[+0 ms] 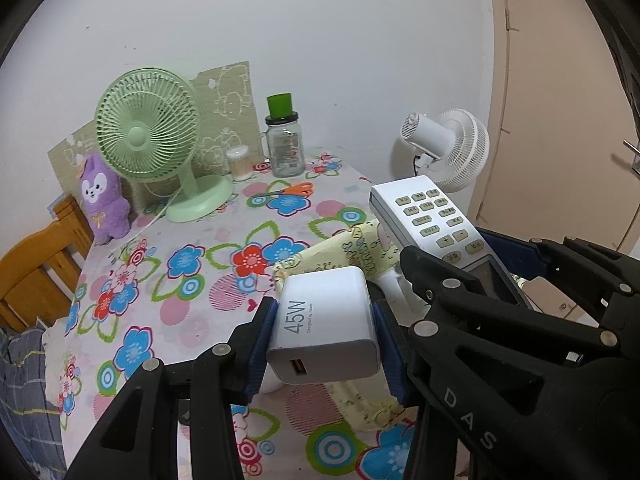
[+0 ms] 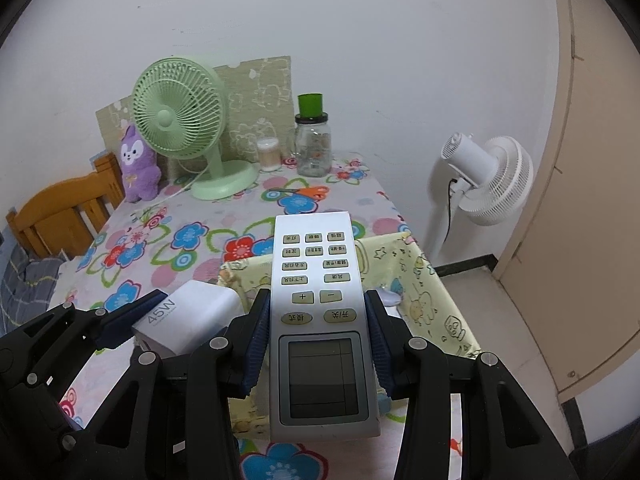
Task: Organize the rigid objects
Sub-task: 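Carry the charger and remote over the yellow fabric box, then lower the charger and remote into the box and open both grippers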
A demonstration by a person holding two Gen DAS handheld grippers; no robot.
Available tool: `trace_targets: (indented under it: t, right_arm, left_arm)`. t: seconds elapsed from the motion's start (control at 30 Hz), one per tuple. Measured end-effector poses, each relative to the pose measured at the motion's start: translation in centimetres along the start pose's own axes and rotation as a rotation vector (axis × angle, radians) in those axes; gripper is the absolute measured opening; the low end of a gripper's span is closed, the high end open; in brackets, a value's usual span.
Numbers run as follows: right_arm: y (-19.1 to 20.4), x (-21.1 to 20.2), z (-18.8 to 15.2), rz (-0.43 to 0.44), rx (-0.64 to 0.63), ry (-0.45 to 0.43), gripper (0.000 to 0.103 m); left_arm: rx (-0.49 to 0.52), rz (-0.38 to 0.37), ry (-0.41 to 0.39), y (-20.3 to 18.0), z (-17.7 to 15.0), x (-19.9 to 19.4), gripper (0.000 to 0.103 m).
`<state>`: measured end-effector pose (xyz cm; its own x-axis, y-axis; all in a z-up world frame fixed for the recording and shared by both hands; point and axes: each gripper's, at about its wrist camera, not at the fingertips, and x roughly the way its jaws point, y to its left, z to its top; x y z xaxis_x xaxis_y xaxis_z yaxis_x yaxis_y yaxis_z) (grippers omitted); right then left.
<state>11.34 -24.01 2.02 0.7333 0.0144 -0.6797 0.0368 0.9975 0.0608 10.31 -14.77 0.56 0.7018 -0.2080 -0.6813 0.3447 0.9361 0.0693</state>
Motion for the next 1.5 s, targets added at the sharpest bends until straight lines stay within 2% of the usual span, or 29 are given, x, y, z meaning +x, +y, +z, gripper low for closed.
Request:
trace_targets:
  t: [0.6,1.5]
  right_arm:
    - [-3.8,3.2,-0.2,-0.048,0.061,0.066,0.048]
    - [-6.8,7.7,-1.7,-0.045,0.146,0.159,0.047]
  left_arm:
    - [0.037,-0.051,0.064,-2.7,0.7,3.8,0.050]
    - [0.082,-0.084,0.201,-4.4,0.0,7.9,0.050]
